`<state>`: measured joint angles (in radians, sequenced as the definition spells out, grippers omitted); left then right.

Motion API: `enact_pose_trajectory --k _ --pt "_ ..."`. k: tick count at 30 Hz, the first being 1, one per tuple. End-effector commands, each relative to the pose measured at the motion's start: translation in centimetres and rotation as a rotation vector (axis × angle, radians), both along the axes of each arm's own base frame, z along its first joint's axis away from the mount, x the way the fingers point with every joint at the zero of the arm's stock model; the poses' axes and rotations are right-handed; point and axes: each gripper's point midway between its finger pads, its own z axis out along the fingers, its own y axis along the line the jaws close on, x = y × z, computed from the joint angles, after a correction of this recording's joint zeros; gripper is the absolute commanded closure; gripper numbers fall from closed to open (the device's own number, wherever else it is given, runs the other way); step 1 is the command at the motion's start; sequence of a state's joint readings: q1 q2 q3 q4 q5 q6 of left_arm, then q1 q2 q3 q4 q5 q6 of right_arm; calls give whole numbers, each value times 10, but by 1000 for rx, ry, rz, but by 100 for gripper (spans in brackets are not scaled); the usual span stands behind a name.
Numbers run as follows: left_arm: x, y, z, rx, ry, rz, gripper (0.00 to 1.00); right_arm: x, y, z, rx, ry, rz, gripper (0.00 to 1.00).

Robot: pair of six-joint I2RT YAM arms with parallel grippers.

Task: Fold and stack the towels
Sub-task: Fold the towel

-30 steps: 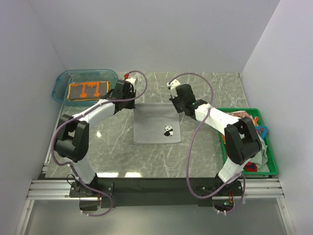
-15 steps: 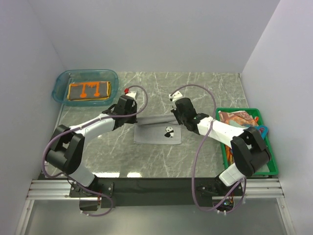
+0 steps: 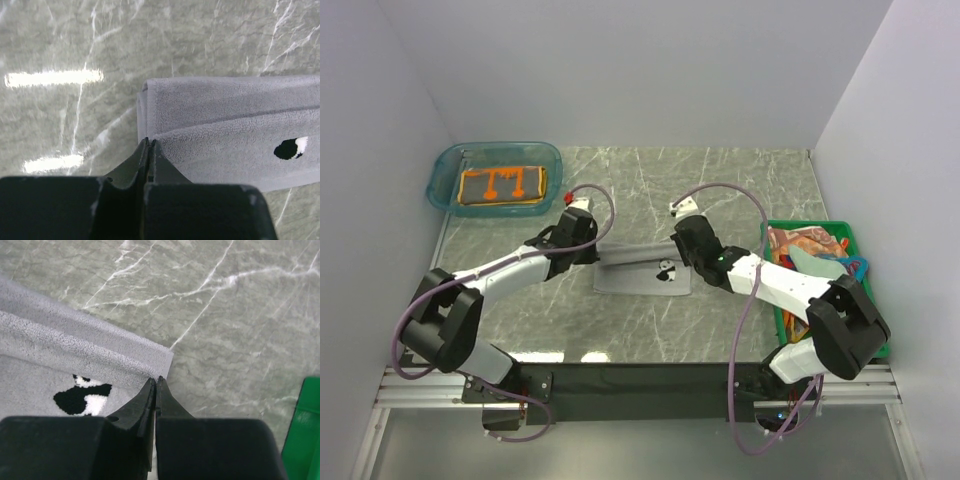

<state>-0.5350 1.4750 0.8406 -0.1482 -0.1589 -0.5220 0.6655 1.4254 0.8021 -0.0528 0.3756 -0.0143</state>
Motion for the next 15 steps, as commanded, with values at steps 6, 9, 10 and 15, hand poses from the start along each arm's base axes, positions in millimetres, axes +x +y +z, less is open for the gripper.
enact_pose_trajectory --k 6,9,10,15 --pt "-21 32 -21 68 57 131 99 -23 -31 -16 -16 55 -185 100" --pt "-25 33 -23 68 62 148 99 -25 -26 -8 6 82 -182 100" --pt "-25 34 -22 72 62 153 99 -23 -24 -5 9 84 -184 100" --pt "-26 37 -15 75 51 165 99 -32 -31 -8 -6 131 -243 100"
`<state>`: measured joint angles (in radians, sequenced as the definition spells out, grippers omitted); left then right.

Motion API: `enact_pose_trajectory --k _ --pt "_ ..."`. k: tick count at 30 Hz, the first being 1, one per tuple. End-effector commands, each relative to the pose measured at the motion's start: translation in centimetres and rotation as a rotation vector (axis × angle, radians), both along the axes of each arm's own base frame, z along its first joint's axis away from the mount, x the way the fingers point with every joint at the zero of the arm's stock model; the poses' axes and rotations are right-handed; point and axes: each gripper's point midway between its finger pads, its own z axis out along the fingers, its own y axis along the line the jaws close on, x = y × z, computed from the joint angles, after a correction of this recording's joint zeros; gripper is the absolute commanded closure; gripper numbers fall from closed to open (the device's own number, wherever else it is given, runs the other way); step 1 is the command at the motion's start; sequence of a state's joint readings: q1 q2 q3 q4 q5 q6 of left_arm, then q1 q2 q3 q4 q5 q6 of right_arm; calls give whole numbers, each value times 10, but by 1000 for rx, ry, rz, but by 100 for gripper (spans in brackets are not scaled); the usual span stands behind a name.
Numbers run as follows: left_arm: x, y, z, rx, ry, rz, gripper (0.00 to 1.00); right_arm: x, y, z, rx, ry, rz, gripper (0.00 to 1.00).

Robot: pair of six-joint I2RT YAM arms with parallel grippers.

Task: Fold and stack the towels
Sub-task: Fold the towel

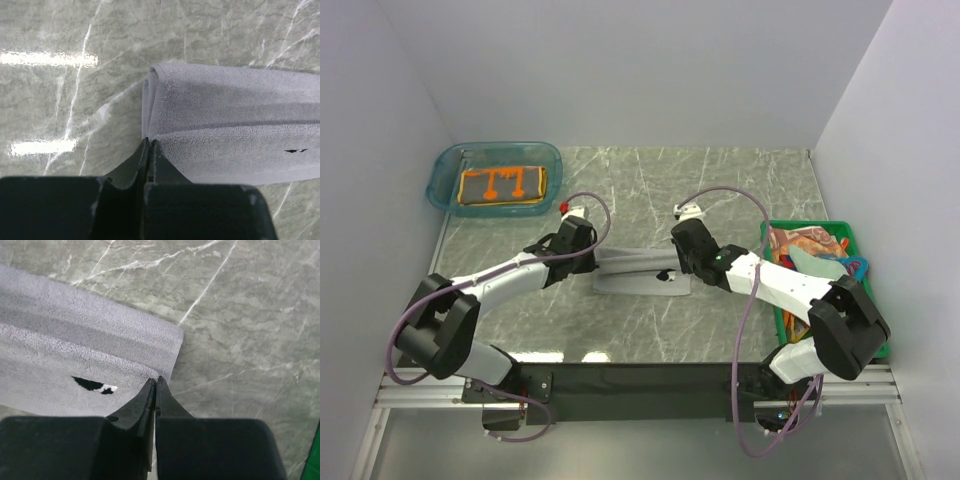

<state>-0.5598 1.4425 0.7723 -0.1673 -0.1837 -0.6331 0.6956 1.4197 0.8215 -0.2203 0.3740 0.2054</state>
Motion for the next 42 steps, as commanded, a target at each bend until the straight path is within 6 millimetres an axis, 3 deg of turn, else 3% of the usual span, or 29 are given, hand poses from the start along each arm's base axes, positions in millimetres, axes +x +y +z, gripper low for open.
enact_pose_trajectory --k 1,14,17,20,21,22,23,24,25,28,30,35,38,41,42 --pt "-4 33 2 102 -4 86 99 -5 -34 7 -97 14 -133 100" --pt "-25 28 -21 74 70 85 99 -28 -37 -25 -111 163 -153 95" --pt "-28 28 -22 68 78 96 94 -34 -38 -34 -125 202 -153 83" --pt "-32 28 -20 75 75 95 84 -39 -32 -36 -93 225 -132 75" --pt "-32 29 -17 73 70 99 75 -41 -29 -31 -75 220 -124 74" --pt "-35 29 -15 72 69 98 69 -44 -26 -29 -66 218 -112 65" --pt "-36 28 -12 68 64 99 63 -47 -26 -26 -62 219 -112 64" --pt "-36 27 -3 52 43 98 49 -47 -23 -16 -33 200 -105 62" --pt "-38 23 2 43 35 89 43 -48 -21 -12 -17 192 -96 59" --pt "-41 13 25 -7 -10 79 34 -46 -7 14 83 144 -61 55" --pt "-41 8 40 -48 -36 70 33 -38 5 37 160 93 -46 55" --pt "-30 -7 73 -116 -80 67 39 -21 45 69 350 42 3 57" --pt "-24 -18 71 -139 -67 51 51 -17 69 67 458 63 30 61" --pt "-18 -27 55 -141 -36 43 65 -16 75 48 516 88 -5 69" --pt "-16 -31 44 -137 -20 43 68 -21 74 31 520 126 -19 69"
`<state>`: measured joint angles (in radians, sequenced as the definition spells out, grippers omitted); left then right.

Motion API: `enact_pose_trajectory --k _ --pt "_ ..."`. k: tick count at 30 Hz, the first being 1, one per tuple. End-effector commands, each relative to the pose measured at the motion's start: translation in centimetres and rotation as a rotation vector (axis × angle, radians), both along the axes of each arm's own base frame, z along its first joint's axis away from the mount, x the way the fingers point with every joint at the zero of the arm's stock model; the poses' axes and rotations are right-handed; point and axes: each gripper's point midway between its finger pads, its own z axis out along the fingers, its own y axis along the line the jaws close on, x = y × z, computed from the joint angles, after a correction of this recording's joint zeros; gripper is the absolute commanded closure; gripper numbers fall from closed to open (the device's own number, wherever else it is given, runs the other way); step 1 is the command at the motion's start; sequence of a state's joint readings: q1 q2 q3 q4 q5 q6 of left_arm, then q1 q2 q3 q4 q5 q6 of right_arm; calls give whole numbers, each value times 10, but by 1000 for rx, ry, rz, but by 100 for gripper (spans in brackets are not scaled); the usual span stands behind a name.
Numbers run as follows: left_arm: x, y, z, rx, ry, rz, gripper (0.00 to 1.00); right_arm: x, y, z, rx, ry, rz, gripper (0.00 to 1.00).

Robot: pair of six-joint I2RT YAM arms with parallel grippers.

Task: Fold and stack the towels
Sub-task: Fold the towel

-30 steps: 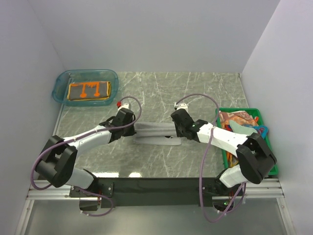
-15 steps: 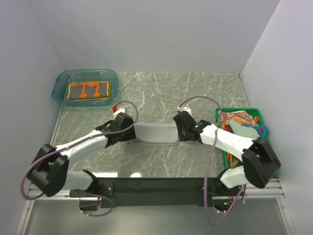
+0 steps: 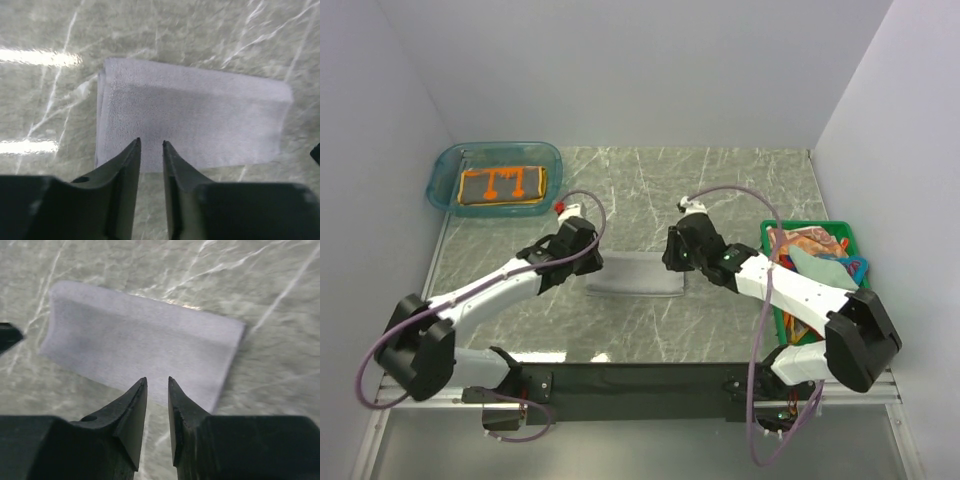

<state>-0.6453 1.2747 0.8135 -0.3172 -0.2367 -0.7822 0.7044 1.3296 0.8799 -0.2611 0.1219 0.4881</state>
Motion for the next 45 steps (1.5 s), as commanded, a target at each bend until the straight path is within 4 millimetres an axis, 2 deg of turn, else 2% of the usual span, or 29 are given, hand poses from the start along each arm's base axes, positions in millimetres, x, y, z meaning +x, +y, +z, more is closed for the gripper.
enact_pose_trajectory --k 1,2,3,4,5,6,9,11,12,15,17,20,23,25,26,27,28,29,30,31,34,35,36,37,38,39,43,44,45 --pt "5 -16 -17 -33 41 -12 71 -1 18 -17 135 48 -15 70" --pt "2 -17 -26 -32 64 -17 74 0 18 -23 154 58 -22 71" --pt "0 -17 -38 -23 91 -15 77 -7 13 -40 155 107 -41 72" --pt "-6 -15 -50 -24 116 -1 79 -6 6 -48 158 122 -72 72" --pt "-10 -14 -57 -30 133 1 84 -8 8 -52 191 142 -63 72" --pt "-20 -10 -71 -27 168 14 86 -16 0 -70 188 191 -91 73" --pt "-34 -4 -88 -39 204 23 89 -17 -19 -91 228 266 -159 73" --pt "-41 -1 -94 -41 218 30 89 -8 -34 -97 263 282 -216 73" --pt "-46 4 -98 -34 226 41 89 -11 -36 -103 275 304 -221 73" --pt "-52 10 -102 -27 231 47 88 1 -46 -104 273 288 -253 73" --pt "-51 12 -99 -26 219 63 86 7 -46 -102 267 268 -247 73" --pt "-42 11 -81 -46 165 73 79 23 -45 -85 258 203 -228 73" --pt "-29 11 -52 -58 85 90 56 46 -44 -55 257 106 -209 73" --pt "-20 9 -33 -56 50 85 46 52 -40 -40 274 68 -187 73" --pt "-16 8 -25 -55 31 86 42 56 -35 -23 313 26 -161 72" --pt "-10 5 -11 -71 0 83 34 55 -30 -15 342 7 -140 69" --pt "-5 2 -2 -90 -30 85 31 54 -24 -7 382 -9 -113 67" --pt "-2 0 3 -103 -50 83 29 54 -11 15 478 -52 -58 64" --pt "2 -2 10 -119 -74 84 29 47 -6 14 514 -44 -29 58" --pt "7 -3 16 -134 -101 90 32 49 2 27 564 -86 5 57" --pt "20 -4 14 -125 -117 104 40 46 10 25 601 -80 27 55" --pt "26 -6 16 -133 -134 113 46 48 14 21 612 -76 30 55" --pt "30 -8 7 -121 -120 114 58 48 16 19 623 -69 32 56" --pt "35 -7 3 -122 -122 121 62 48 19 15 637 -57 34 56" --pt "42 -9 -4 -124 -124 122 72 51 22 5 661 -34 22 56" --pt "45 -11 -8 -131 -127 119 75 52 23 -1 668 -21 8 55" --pt "57 2 -43 -139 -75 181 81 60 19 -37 675 14 -64 56" --pt "58 4 -56 -135 -53 195 83 59 17 -57 662 53 -93 56" --pt "57 7 -64 -155 -42 215 84 60 14 -66 656 64 -114 56"
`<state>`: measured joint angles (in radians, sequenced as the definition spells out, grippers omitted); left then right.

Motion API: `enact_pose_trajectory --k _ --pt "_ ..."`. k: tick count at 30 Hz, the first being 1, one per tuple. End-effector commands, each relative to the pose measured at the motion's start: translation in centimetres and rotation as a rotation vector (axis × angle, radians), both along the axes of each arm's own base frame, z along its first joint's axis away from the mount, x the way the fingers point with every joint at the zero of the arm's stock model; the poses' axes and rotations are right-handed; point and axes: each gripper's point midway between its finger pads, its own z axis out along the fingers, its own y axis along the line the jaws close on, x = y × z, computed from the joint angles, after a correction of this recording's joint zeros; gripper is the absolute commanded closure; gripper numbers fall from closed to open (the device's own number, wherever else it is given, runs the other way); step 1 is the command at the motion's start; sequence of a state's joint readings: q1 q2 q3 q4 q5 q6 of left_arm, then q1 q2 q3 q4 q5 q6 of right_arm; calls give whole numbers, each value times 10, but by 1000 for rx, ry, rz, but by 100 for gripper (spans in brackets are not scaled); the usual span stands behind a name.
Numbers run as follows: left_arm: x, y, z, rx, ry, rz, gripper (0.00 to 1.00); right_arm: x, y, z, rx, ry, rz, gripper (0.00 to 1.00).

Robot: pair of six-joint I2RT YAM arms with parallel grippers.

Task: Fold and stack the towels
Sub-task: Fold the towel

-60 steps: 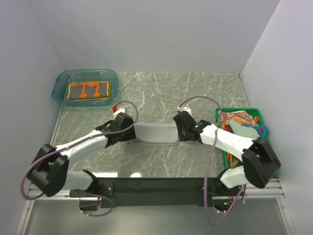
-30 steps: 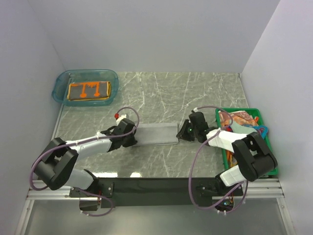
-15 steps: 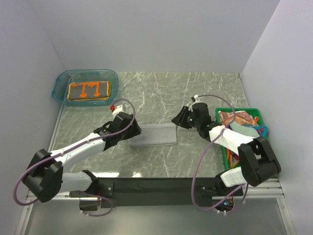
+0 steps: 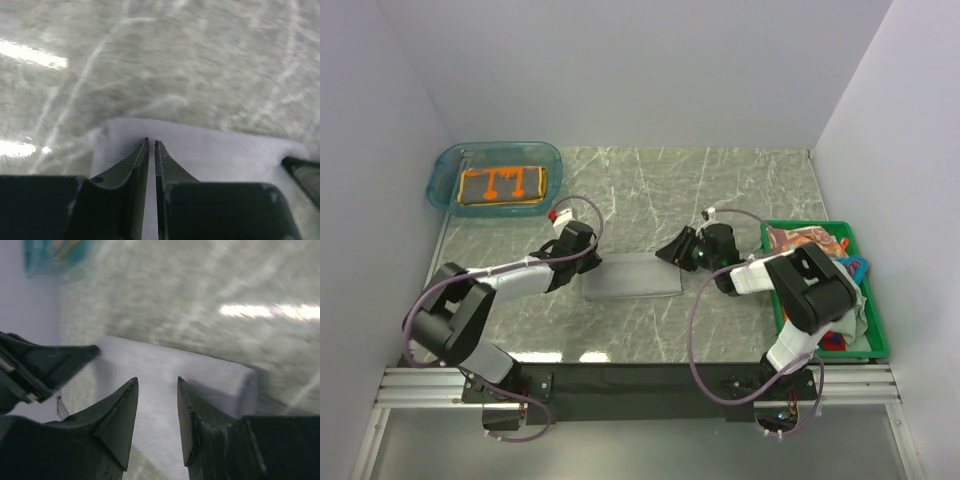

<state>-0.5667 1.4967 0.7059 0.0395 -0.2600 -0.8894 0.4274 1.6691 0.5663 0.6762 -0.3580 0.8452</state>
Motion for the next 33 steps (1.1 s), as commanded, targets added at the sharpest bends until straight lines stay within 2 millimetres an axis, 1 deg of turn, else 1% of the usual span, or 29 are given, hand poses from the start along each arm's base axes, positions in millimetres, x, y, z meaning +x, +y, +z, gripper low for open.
enact_pose_trajectory --k 1,2,4,5,6,7,8,10,11,12,13,14,15,16,17,18,19,20,21,22,23,24,25,26,28,29,31,32,33 --pt "14 6 -12 -85 -26 65 84 13 -3 -19 40 5 -76 56" --pt "7 11 -27 -75 5 74 85 12 -5 -27 37 23 -87 56" --pt "9 14 -33 -102 5 95 85 18 -12 -39 31 50 -119 56" --pt "7 14 -40 -103 24 92 85 20 -14 -46 25 57 -116 57" --pt "9 17 -42 -105 30 99 84 25 -14 -40 41 34 -120 56" --pt "9 16 -44 -106 37 95 84 28 -22 -45 14 53 -140 57" --pt "12 14 -45 -107 43 91 83 40 -27 -40 -9 38 -170 57" --pt "13 13 -44 -112 47 90 83 48 -36 -34 -65 10 -180 57" --pt "14 11 -39 -122 38 85 81 55 -36 -25 -75 -16 -181 57" --pt "15 10 -34 -128 28 82 80 57 -36 -19 -82 -31 -171 57" --pt "15 11 -29 -132 19 82 79 58 -36 -9 -92 -59 -155 57" --pt "15 12 -18 -135 0 86 76 56 -32 0 -80 -77 -126 57" --pt "15 15 -12 -130 -11 95 74 53 -28 7 -66 -92 -100 57" --pt "15 17 4 -138 -46 104 72 48 -25 19 -43 -124 -76 57" --pt "11 21 7 -126 -45 108 66 42 -21 25 -23 -134 -50 57" --pt "9 21 14 -127 -60 104 64 31 -13 30 7 -138 7 57" --pt "6 21 20 -127 -72 101 61 22 -10 36 32 -146 26 57" --pt "3 21 34 -143 -98 99 55 14 -7 36 46 -139 46 57" --pt "-5 18 34 -133 -85 90 55 4 -2 37 61 -131 76 57" --pt "-10 14 42 -144 -97 80 55 -7 -1 36 76 -125 86 57" --pt "-16 11 42 -157 -88 80 55 -14 -1 34 80 -117 91 57" --pt "-27 3 39 -158 -65 57 55 -21 3 31 85 -106 101 57" --pt "-33 -3 37 -174 -52 45 56 -24 2 33 100 -101 95 57" --pt "-42 -5 30 -191 -29 42 57 -32 -1 24 100 -72 87 57" --pt "-54 -10 21 -209 0 32 60 -38 -9 12 89 -41 53 58" --pt "-62 -6 7 -208 29 47 62 -39 -12 7 77 -28 38 58" --pt "-67 0 -4 -206 49 73 64 -43 -17 -6 56 16 16 59" --pt "-71 8 -15 -187 59 101 65 -43 -19 -9 54 23 6 60" --pt "-74 12 -21 -183 73 118 66 -45 -21 -11 52 30 0 60"
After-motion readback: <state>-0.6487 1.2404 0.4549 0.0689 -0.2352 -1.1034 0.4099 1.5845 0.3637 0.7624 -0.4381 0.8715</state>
